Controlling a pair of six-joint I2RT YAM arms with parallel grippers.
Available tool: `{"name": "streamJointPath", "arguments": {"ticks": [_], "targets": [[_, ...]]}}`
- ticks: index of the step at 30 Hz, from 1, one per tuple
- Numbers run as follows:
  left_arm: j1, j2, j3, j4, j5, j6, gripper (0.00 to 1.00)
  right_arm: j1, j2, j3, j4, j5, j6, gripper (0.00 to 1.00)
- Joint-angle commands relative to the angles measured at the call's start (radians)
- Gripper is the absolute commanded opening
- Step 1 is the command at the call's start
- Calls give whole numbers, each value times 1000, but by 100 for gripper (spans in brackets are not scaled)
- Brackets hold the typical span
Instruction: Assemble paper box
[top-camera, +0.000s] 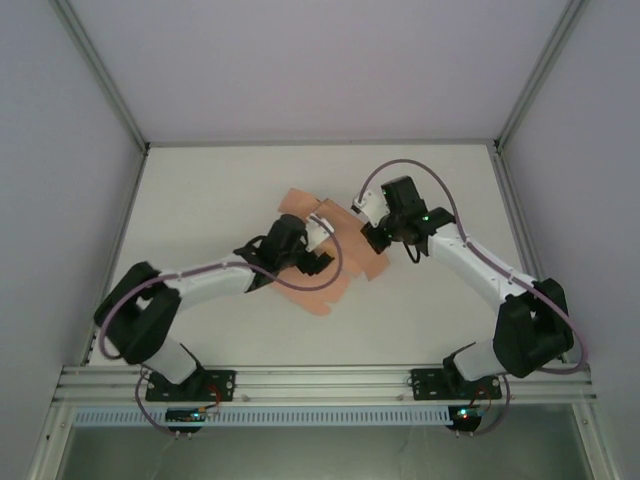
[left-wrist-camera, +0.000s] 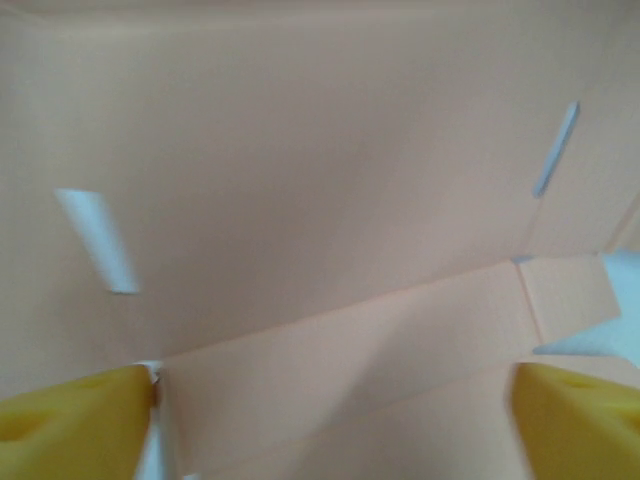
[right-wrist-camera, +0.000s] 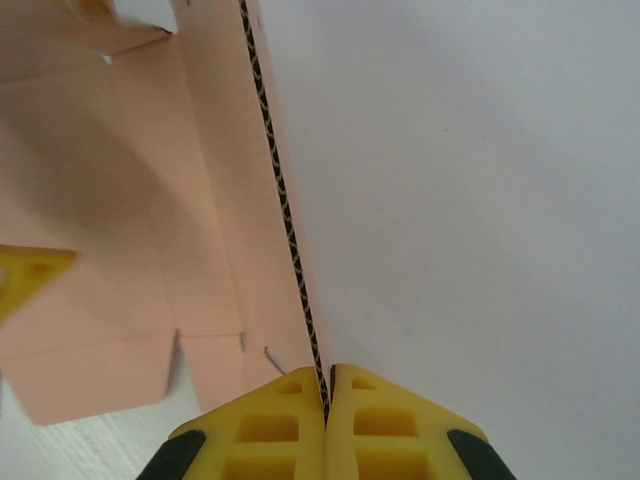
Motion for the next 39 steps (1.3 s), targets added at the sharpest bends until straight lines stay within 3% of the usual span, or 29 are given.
{"name": "streamJointPath", "arguments": {"ticks": [1, 7, 9, 12, 18, 27, 30, 39], "targets": [[61, -178, -46, 6, 145, -121, 100, 53, -21, 29, 21, 194, -204, 0], [244, -370, -81, -31, 173, -380, 100, 150, -16, -93, 338, 472, -473, 0], [309, -369, -75, -52, 148, -461, 99, 174, -18, -170, 497, 500, -599, 0], [409, -298, -43, -100, 142, -550, 100, 189, -11, -262, 709, 499, -740, 0], [552, -66, 18, -100, 170, -652, 100, 207, 8, -338, 839, 501, -812, 0], [551, 181, 86, 40, 465, -571, 99, 200, 145, -443, 1201, 524, -957, 0], [527, 203, 81, 61, 498, -523, 95, 183, 207, -445, 1307, 534, -969, 0], [464, 202, 0, 146, 535, -481, 80, 162, 288, -426, 1353, 567, -933, 0]]}}
